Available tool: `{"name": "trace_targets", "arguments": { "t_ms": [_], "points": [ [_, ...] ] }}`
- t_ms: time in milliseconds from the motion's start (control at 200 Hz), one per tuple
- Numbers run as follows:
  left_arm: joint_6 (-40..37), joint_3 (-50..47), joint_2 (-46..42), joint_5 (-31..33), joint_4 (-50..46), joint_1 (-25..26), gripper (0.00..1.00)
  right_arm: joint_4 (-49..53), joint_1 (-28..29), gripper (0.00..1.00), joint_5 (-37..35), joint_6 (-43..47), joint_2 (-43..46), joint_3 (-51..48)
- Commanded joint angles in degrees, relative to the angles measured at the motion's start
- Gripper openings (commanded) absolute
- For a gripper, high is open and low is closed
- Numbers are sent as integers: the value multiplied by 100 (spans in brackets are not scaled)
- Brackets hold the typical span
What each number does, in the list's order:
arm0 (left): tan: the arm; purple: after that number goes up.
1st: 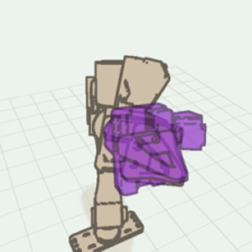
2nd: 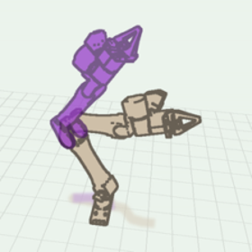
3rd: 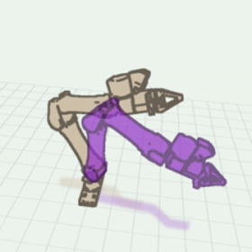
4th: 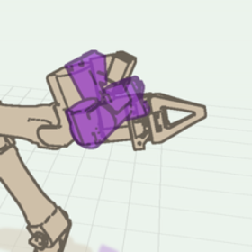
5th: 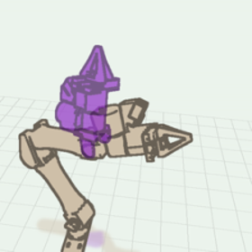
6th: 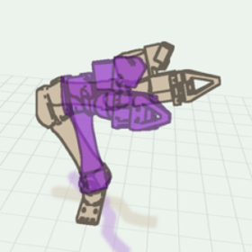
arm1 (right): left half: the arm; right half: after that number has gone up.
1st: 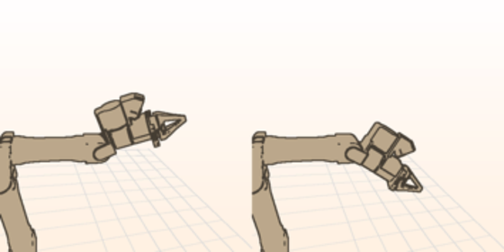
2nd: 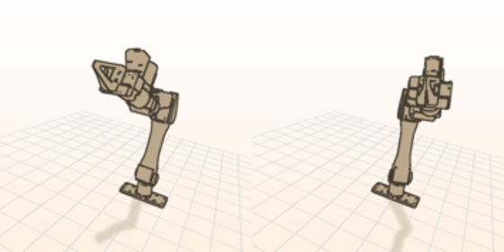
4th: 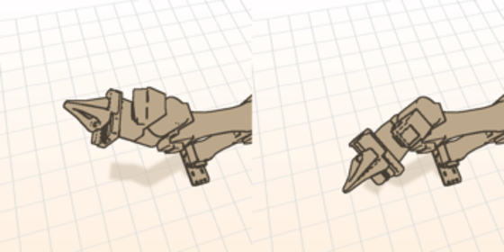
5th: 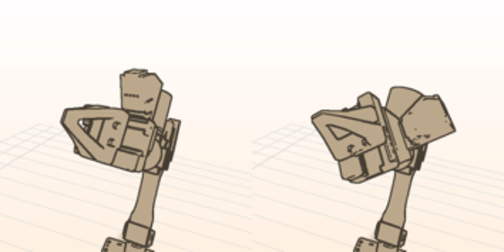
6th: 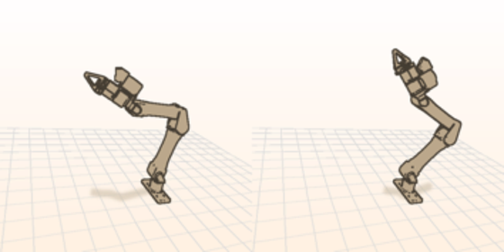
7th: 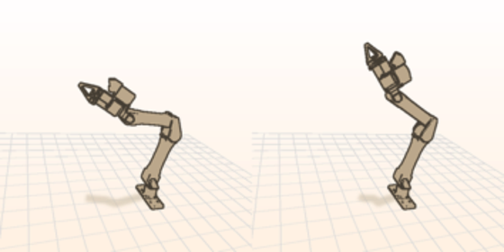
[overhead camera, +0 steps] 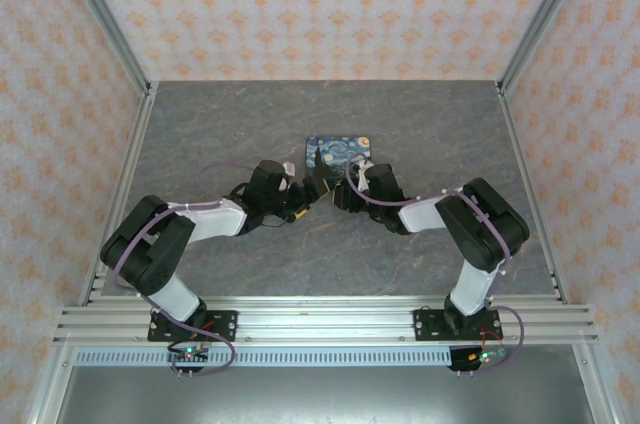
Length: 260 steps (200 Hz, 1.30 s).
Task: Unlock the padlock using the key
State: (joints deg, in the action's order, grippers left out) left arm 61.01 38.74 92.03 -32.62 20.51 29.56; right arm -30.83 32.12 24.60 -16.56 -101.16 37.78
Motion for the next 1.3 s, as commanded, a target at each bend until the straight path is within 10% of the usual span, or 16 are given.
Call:
{"name": "trace_targets", "arguments": {
  "t_ms": [0, 676, 1296],
  "points": [
    [33, -34, 49, -95, 201, -21, 88, 94, 40, 35, -157, 101, -179, 166],
    [-439, -200, 146, -217, -32, -21, 82, -163, -187, 2, 418, -566, 7, 54],
    [-538, -340, 829, -537, 1761, -10, 47, -474, -419, 0, 1669, -1306, 136, 97]
  ]
}}
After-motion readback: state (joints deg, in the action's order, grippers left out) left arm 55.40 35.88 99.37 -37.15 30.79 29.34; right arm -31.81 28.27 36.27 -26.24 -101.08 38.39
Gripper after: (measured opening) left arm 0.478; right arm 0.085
